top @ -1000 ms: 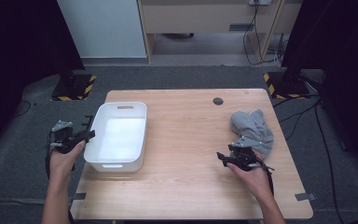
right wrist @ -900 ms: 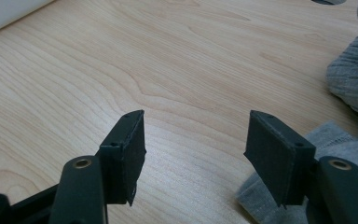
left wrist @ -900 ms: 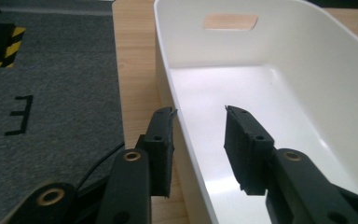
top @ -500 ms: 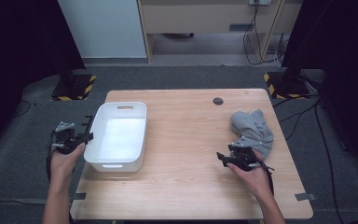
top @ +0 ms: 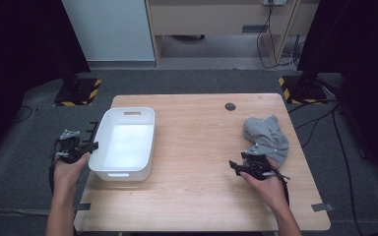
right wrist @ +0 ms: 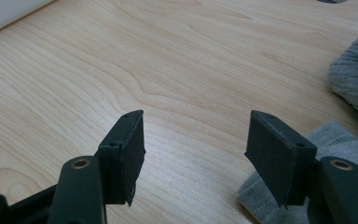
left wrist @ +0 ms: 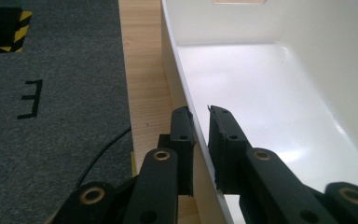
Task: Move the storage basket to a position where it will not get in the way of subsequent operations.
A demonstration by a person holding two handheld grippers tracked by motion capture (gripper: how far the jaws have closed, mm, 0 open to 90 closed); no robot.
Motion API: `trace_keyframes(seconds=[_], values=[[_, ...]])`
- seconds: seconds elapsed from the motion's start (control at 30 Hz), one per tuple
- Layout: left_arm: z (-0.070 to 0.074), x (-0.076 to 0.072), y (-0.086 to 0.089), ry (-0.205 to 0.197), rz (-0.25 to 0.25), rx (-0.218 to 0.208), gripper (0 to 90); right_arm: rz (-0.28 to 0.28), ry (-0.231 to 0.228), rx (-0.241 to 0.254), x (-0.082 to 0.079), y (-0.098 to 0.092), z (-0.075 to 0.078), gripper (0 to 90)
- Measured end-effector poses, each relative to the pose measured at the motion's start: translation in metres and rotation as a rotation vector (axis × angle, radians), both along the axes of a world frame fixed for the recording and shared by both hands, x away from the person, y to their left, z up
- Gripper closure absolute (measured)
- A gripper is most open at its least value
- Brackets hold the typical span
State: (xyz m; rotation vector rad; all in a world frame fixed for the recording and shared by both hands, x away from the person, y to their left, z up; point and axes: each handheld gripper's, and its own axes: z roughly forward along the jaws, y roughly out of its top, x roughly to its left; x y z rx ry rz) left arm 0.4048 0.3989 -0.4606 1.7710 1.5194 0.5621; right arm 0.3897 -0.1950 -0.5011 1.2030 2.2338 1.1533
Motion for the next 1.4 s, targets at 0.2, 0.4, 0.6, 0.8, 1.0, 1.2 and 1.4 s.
trace_keyframes(seconds=[0.2, 0.4, 0.6, 0.8, 1.0, 1.2, 1.4], values=[[-0.0008, 0.0003, 0.0034, -0.005, 0.017, -0.021, 81.4, -0.002, 0.005, 0.002, -0.0003, 0.0, 0.0001, 37.1], [-0.0015, 0.0, 0.0077, -0.014, 0.022, -0.036, 82.2, -0.003, 0.004, 0.002, -0.0003, -0.0003, 0.0002, 37.1], [-0.0017, -0.0006, 0.0087, -0.015, 0.042, -0.027, 83.9, 0.002, 0.006, -0.001, -0.0004, 0.0008, 0.0, 37.2], [-0.0021, -0.0007, 0.0085, -0.014, 0.058, -0.032, 84.6, 0.004, 0.006, -0.004, -0.0003, 0.0008, -0.0003, 37.2], [-0.003, -0.001, 0.0087, -0.024, 0.087, -0.034, 86.2, 0.004, 0.006, -0.004, -0.0004, 0.0008, -0.0002, 37.1], [-0.0031, -0.001, 0.0076, -0.028, 0.112, -0.031, 87.0, 0.002, 0.007, -0.003, -0.0004, 0.0013, -0.0004, 37.1], [-0.0032, -0.0012, 0.0066, -0.026, 0.135, -0.039, 87.2, 0.005, 0.004, -0.006, -0.0003, 0.0014, -0.0006, 37.1]])
